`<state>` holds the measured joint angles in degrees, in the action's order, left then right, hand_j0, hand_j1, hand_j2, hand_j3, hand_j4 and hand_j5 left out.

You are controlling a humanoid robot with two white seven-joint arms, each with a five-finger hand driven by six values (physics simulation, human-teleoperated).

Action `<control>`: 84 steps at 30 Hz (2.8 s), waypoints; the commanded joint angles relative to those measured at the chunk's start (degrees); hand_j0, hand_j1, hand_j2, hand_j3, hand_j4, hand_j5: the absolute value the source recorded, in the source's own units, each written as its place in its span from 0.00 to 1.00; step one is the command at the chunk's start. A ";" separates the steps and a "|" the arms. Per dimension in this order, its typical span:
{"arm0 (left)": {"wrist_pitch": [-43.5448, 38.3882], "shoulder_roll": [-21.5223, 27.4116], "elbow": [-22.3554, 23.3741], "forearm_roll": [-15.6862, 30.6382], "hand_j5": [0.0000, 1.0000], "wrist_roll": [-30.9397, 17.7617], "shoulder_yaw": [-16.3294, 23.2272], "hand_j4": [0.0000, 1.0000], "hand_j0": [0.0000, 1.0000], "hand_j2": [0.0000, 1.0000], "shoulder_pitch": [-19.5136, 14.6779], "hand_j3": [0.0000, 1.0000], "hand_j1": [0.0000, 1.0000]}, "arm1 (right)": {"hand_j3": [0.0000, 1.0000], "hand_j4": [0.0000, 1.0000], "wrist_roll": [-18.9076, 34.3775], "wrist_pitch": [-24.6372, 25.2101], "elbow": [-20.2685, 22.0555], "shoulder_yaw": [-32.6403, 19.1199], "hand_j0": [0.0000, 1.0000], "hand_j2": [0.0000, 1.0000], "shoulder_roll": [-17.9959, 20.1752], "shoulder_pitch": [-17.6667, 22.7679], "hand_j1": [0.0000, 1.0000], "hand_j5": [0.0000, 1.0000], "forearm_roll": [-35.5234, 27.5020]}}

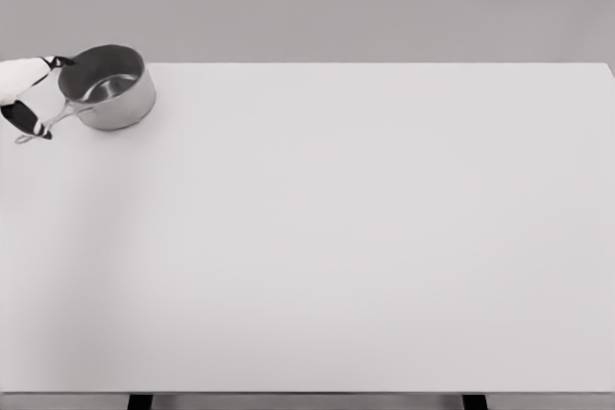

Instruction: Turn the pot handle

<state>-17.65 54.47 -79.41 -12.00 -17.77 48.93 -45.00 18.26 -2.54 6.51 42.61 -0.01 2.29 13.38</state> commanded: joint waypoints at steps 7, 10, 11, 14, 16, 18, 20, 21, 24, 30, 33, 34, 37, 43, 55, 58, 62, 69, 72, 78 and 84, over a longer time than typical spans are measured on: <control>0.16 -0.50 3.83 -1.27 1.00 2.12 -0.24 1.00 1.00 1.00 0.00 1.00 1.00 | 1.00 1.00 0.02 -0.01 -0.01 0.02 1.00 1.00 0.01 0.00 1.00 1.00 -0.03; 0.25 -0.68 4.44 -2.33 1.00 2.65 -0.24 1.00 1.00 1.00 -0.09 1.00 1.00 | 1.00 1.00 0.02 -0.01 -0.01 0.02 1.00 1.00 0.01 0.00 1.00 1.00 -0.03; 0.25 -0.76 5.06 -2.33 1.00 2.65 -0.33 1.00 1.00 1.00 -0.09 1.00 1.00 | 1.00 1.00 -0.06 -0.01 -0.01 0.02 1.00 1.00 0.01 0.00 1.00 1.00 -0.03; 0.33 -1.64 7.08 -3.64 1.00 2.65 -0.51 1.00 1.00 1.00 -0.09 1.00 1.00 | 1.00 1.00 0.02 -0.01 -0.01 0.02 1.00 1.00 0.01 0.00 1.00 1.00 -0.03; 0.60 -3.14 9.45 -4.44 1.00 2.74 -0.59 1.00 1.00 1.00 -0.26 1.00 1.00 | 1.00 1.00 0.02 -0.01 0.00 0.02 1.00 1.00 0.01 0.00 1.00 1.00 -0.03; 0.69 -3.75 9.98 -4.79 1.00 2.74 -0.59 1.00 1.00 1.00 -0.44 1.00 1.00 | 1.00 1.00 -0.06 -0.01 -0.01 0.02 1.00 1.00 0.01 0.00 1.00 1.00 -0.03; 0.69 -3.93 9.98 -4.79 1.00 2.74 -0.59 1.00 1.00 1.00 -0.62 1.00 1.00 | 1.00 1.00 0.02 -0.01 -0.01 0.02 1.00 1.00 0.01 0.00 1.00 1.00 -0.03; 0.60 -4.11 9.98 -4.79 1.00 2.74 -0.59 1.00 1.00 1.00 -0.70 1.00 1.00 | 1.00 1.00 -0.06 -0.01 -0.01 0.02 1.00 1.00 0.01 0.00 1.00 1.00 -0.03; 0.60 -5.07 11.03 -4.88 1.00 3.09 -0.59 1.00 1.00 1.00 -0.97 1.00 1.00 | 1.00 1.00 0.02 -0.01 -0.01 0.02 1.00 1.00 0.01 0.00 1.00 1.00 -0.03; 0.86 -10.26 17.89 -7.87 1.00 4.58 -0.33 1.00 1.00 1.00 -3.25 1.00 1.00 | 1.00 1.00 0.02 -0.01 -0.01 0.02 1.00 1.00 0.01 0.00 1.00 1.00 -0.03; 0.86 -10.87 18.94 -8.22 1.00 5.11 -0.24 1.00 1.00 1.00 -3.69 1.00 1.00 | 1.00 1.00 0.02 -0.01 -0.01 0.02 1.00 1.00 0.01 0.00 1.00 1.00 0.06; 0.86 -11.22 19.03 -8.22 1.00 5.11 -0.15 1.00 1.00 1.00 -4.13 1.00 1.00 | 1.00 1.00 -0.06 -0.01 -0.01 0.02 1.00 1.00 0.01 0.00 1.00 1.00 -0.03; 0.69 -12.28 19.64 -8.48 1.00 5.11 0.02 1.00 1.00 1.00 -4.83 1.00 1.00 | 1.00 1.00 0.02 -0.01 -0.01 0.02 1.00 1.00 0.01 0.00 1.00 1.00 -0.03; 0.86 -15.97 27.47 -11.21 1.00 8.19 0.11 1.00 1.00 1.00 -6.94 1.00 1.00 | 1.00 1.00 0.02 -0.01 -0.01 0.02 1.00 1.00 0.01 0.00 1.00 1.00 -0.03; 0.86 -14.30 28.70 -11.21 1.00 9.77 -0.07 1.00 1.00 1.00 -6.94 1.00 1.00 | 1.00 1.00 0.02 -0.01 -0.01 0.02 1.00 1.00 0.01 0.00 1.00 1.00 -0.03; 0.86 -14.30 28.61 -11.21 1.00 9.77 -0.15 1.00 1.00 1.00 -6.94 1.00 1.00 | 1.00 1.00 -0.06 -0.01 -0.01 0.02 1.00 1.00 0.01 0.00 1.00 1.00 -0.03; 0.86 -14.30 28.61 -11.21 1.00 9.86 -0.24 1.00 1.00 1.00 -6.94 1.00 1.00 | 1.00 1.00 0.02 -0.01 -0.01 0.02 1.00 1.00 0.01 0.00 1.00 1.00 -0.03; 27.83 1.25 15.70 -7.43 1.00 9.68 -2.35 1.00 1.00 1.00 -3.96 1.00 1.00 | 1.00 1.00 0.02 -0.01 -0.01 0.02 1.00 1.00 0.01 0.00 1.00 1.00 -0.03; 52.65 7.94 8.84 -6.28 1.00 9.07 -5.78 1.00 1.00 1.00 1.23 1.00 1.00 | 1.00 1.00 0.02 -0.01 -0.01 0.02 1.00 1.00 0.01 0.00 1.00 1.00 -0.03; 52.65 8.20 -13.74 -6.11 1.00 7.84 -5.78 1.00 1.00 1.00 1.14 1.00 1.00 | 1.00 1.00 0.02 -0.01 -0.01 0.02 1.00 1.00 0.01 0.00 1.00 1.00 -0.03; 52.65 5.91 -21.57 -6.11 1.00 7.84 -4.02 1.00 1.00 1.00 4.92 1.00 1.00 | 1.00 1.00 -0.06 -0.01 -0.01 0.02 1.00 1.00 0.01 0.00 1.00 1.00 -0.03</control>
<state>34.74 61.01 -98.97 -18.43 -9.91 44.39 -39.99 18.23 -2.54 6.51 42.61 -0.01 2.29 13.38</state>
